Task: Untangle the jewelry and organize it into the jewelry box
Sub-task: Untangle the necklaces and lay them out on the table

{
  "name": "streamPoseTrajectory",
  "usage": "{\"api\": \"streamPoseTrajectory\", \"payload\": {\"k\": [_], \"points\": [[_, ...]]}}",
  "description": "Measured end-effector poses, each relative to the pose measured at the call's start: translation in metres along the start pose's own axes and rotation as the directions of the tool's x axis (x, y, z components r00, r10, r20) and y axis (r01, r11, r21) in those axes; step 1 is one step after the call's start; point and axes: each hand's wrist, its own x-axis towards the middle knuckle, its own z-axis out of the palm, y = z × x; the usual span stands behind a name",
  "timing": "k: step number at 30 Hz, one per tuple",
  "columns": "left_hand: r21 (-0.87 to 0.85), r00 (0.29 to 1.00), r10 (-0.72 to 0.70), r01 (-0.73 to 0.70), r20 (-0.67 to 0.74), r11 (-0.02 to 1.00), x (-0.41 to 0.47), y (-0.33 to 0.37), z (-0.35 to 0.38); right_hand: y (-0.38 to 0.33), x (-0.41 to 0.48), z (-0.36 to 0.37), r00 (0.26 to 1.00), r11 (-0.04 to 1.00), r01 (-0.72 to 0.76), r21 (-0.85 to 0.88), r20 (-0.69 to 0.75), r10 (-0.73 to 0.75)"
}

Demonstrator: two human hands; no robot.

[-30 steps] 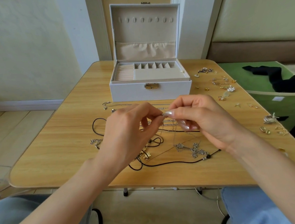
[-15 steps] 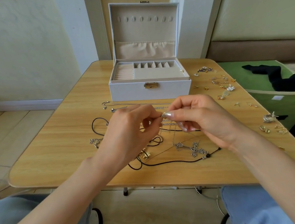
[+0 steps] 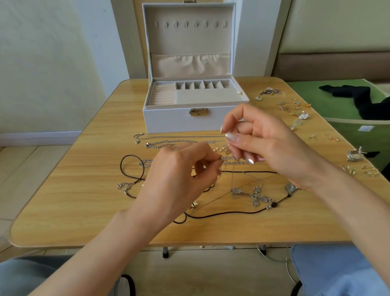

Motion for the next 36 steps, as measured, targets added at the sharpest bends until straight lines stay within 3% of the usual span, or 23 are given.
{"api": "streamPoseTrajectory", "payload": {"k": [15, 36], "points": [[0.009, 1.000, 0.005, -0.005, 0.010, 1.000, 0.0009, 0.0011, -0.0015, 0.0016, -0.0010, -0.0027, 0.998, 1.000, 0.018, 0.024, 0.062, -0.019], [0.012, 1.000, -0.027, 0.027, 0.014, 1.000, 0.0016, -0.0007, -0.0029, -0.0012, -0.0023, -0.0078, 1.000, 1.000, 0.004, 0.010, 0.014, -0.004]]}}
